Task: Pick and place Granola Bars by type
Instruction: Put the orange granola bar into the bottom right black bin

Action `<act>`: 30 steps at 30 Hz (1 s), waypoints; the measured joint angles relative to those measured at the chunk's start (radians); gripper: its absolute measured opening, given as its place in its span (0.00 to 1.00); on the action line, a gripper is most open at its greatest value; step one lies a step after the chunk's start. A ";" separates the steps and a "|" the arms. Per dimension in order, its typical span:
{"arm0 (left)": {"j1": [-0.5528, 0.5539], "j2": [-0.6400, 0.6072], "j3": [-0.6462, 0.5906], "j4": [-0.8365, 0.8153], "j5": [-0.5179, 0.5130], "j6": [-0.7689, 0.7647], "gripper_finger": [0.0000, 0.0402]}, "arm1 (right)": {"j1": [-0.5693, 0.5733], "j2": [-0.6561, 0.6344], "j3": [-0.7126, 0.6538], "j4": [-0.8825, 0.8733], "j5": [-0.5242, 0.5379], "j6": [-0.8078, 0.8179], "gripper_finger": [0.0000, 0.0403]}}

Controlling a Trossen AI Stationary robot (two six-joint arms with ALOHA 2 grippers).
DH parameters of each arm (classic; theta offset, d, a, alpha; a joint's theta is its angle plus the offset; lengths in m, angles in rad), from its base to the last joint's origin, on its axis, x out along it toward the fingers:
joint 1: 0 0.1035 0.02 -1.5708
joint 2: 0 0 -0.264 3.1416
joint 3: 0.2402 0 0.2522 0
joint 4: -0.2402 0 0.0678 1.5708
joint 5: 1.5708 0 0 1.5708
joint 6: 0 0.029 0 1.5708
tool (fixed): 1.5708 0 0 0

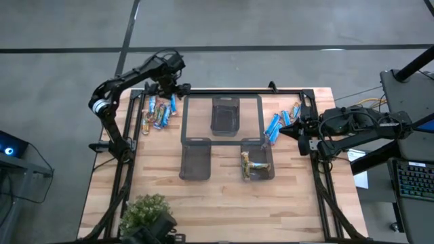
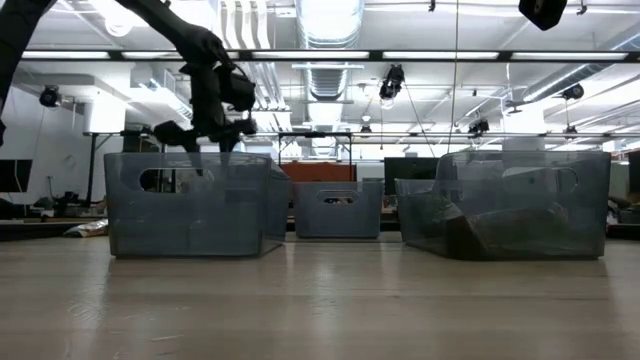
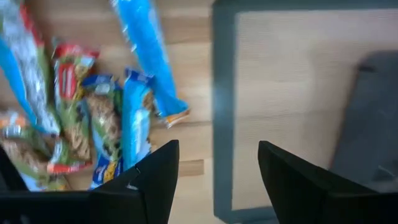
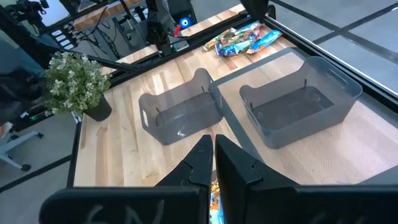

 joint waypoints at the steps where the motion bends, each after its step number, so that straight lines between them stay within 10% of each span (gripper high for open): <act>1: -0.001 0.000 -0.017 0.007 -0.004 -0.028 0.50 | 0.000 0.000 0.000 0.000 0.000 0.000 0.03; 30: -0.255 0.008 -0.036 0.122 -0.374 -0.586 0.50 | 0.000 -0.001 -0.006 0.000 0.000 0.000 0.03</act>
